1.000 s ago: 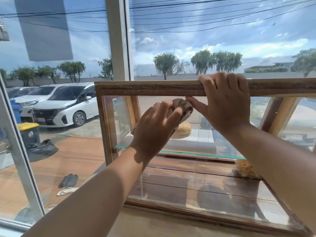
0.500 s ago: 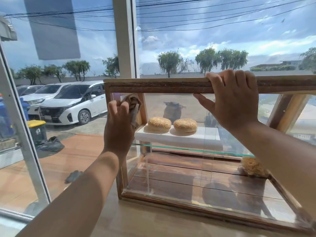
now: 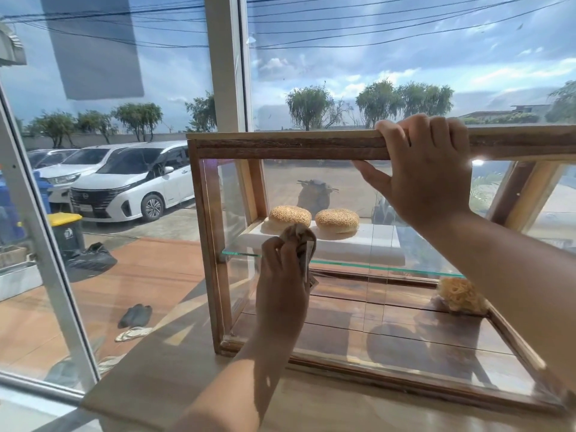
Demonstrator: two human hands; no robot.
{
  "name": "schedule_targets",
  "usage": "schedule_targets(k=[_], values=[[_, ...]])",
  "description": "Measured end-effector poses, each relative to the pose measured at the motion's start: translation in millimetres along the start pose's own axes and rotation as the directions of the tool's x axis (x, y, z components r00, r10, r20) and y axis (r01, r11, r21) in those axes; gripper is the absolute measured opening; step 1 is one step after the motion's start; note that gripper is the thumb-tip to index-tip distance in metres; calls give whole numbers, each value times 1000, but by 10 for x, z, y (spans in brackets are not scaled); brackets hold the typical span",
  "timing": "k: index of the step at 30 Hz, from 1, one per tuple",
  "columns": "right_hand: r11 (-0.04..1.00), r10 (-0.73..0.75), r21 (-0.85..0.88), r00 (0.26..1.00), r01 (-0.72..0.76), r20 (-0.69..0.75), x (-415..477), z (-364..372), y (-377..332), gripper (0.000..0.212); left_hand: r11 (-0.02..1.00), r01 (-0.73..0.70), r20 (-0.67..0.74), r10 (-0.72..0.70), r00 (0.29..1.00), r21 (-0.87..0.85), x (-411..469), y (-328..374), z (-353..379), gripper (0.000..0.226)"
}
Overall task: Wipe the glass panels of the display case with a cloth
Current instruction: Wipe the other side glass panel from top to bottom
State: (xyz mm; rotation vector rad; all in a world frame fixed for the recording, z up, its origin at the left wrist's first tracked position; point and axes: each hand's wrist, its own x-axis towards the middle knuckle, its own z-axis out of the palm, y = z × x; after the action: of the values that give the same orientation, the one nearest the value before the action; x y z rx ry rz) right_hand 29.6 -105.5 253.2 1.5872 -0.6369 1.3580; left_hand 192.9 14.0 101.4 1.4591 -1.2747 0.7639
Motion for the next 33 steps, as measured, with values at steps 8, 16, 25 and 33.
schedule_targets(k=[8,16,25,33], values=[[1000,-15,-16,1000,14,-20,-6,9,15,53,934,-337,20,337,941,120,-133,449,423,22],[1000,-14,-3,1000,14,-10,2,2,8,53,862,-449,143,426,893,237,-391,-46,271,7],[1000,9,11,999,-10,41,-2,-26,-2,55,936,152,-101,-126,987,317,-453,-768,-122,36],[1000,7,-2,1000,-7,23,-10,-19,2,56,864,476,-169,-450,877,166,-584,-440,-31,25]])
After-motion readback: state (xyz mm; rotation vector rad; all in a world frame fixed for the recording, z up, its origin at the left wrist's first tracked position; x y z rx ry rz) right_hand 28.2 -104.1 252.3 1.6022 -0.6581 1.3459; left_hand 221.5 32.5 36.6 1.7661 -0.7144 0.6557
